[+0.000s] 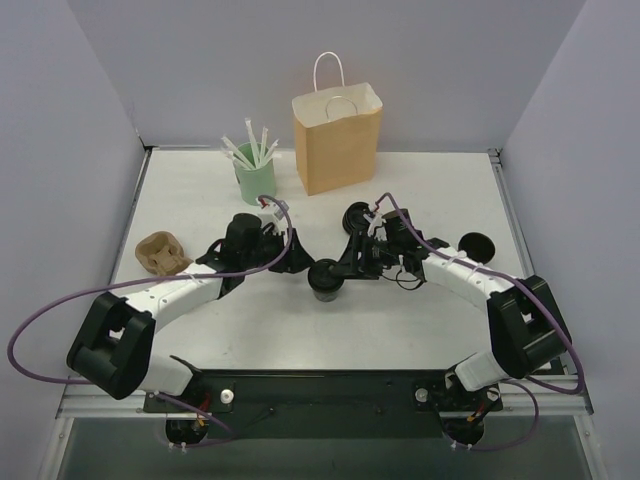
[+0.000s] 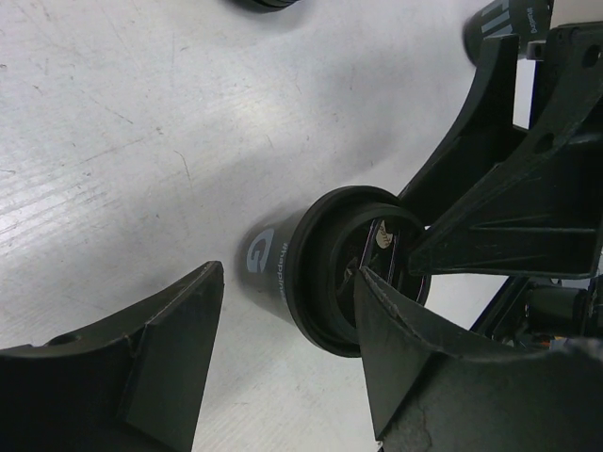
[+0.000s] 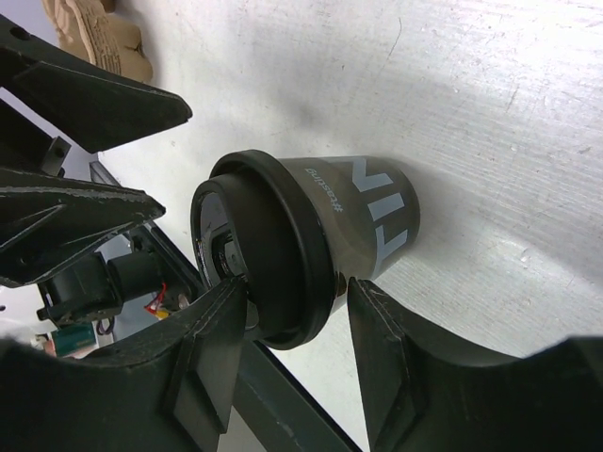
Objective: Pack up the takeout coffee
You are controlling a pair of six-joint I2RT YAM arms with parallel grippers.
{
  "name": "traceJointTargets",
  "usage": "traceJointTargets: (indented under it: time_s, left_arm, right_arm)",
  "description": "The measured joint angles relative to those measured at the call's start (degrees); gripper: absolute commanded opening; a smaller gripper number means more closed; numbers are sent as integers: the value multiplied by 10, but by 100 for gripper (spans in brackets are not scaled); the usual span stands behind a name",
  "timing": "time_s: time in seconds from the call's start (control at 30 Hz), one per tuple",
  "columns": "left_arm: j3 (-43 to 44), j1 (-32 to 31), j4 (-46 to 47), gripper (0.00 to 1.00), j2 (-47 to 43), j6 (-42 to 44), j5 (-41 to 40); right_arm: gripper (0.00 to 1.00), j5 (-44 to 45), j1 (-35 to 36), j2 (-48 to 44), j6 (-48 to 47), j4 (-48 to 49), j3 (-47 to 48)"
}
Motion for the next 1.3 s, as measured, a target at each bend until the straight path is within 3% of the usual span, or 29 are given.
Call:
traceJointTargets:
  time_s: [0.27,0.47,1.17,1.3]
  left_arm:
    - [-14,-1,31,66,38,-8,33]
    - [-25,-1,70,61,44,-12,38]
    - [-94,-2,208,54,44,-55,21]
    - [-96,-2,219,54,47,-57,14]
  right_arm:
    - [43,-16,0,14,0,9,5]
    - [35,-39,-8,21,0,36,-3]
    - [27,-177,-53,83,48,283,-84]
    - [31,-183,-57,94,66,313,-91]
